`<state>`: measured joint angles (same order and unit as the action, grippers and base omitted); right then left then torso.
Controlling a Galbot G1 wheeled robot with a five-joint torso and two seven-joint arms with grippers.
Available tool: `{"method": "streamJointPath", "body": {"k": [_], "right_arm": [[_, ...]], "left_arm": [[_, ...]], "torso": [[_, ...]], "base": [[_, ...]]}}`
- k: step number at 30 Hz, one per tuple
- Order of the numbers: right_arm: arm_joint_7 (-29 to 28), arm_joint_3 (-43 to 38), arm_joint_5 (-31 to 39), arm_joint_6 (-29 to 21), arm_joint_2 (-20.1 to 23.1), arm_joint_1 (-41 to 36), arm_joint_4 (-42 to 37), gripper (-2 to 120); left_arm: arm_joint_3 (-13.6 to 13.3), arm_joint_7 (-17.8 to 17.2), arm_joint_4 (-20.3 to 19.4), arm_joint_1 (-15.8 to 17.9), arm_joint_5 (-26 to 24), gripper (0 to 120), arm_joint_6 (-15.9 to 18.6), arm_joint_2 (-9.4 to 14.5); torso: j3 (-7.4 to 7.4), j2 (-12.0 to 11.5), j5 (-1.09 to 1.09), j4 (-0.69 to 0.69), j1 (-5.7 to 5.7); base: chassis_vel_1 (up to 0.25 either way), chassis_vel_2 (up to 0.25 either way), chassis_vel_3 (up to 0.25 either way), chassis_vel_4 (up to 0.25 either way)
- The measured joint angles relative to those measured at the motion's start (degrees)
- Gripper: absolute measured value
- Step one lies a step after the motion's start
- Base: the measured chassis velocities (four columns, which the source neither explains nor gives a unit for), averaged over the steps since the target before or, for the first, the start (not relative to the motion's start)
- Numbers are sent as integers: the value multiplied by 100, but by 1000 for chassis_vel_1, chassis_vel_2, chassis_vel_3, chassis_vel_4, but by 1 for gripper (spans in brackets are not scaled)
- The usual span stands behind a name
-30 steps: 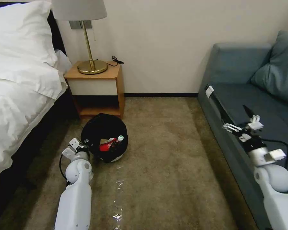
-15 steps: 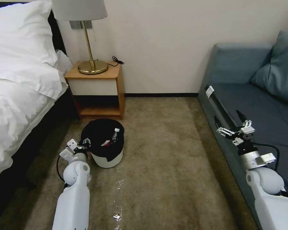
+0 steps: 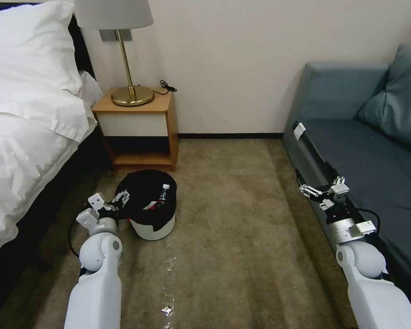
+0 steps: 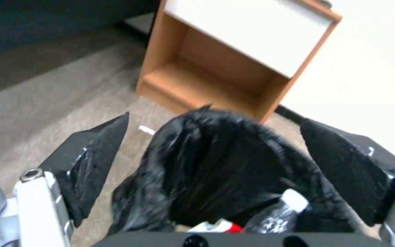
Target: Pick up the trash bin, then pick up the garbage on the floor and place it into the trash bin.
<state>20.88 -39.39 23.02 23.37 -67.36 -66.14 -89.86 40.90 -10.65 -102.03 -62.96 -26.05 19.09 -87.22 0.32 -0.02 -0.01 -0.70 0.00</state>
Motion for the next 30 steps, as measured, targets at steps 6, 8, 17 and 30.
{"method": "streamJointPath", "body": {"k": [6, 8, 17, 30], "right_arm": [[11, -29, -26, 54, -51, -50, 46, 100], [12, -37, -33, 66, -71, -53, 61, 100], [13, -106, -66, 106, -257, -31, 181, 100], [-328, -80, -42, 54, -459, -21, 294, 100]], "left_arm": [[1, 350, -284, -83, 333, 100, 60, 20], [6, 477, -306, -110, 463, 100, 62, 24], [24, 1060, -472, -230, 871, 100, 156, 91], [23, 1784, -392, -271, 895, 100, 129, 311]], "torso": [[0, 0, 1, 0, 0], [0, 0, 1, 0, 0], [0, 0, 0, 1, 0], [0, 0, 0, 1, 0]], "base": [[0, 0, 0, 0], [0, 0, 0, 0], [0, 0, 0, 0], [0, 0, 0, 0]]}}
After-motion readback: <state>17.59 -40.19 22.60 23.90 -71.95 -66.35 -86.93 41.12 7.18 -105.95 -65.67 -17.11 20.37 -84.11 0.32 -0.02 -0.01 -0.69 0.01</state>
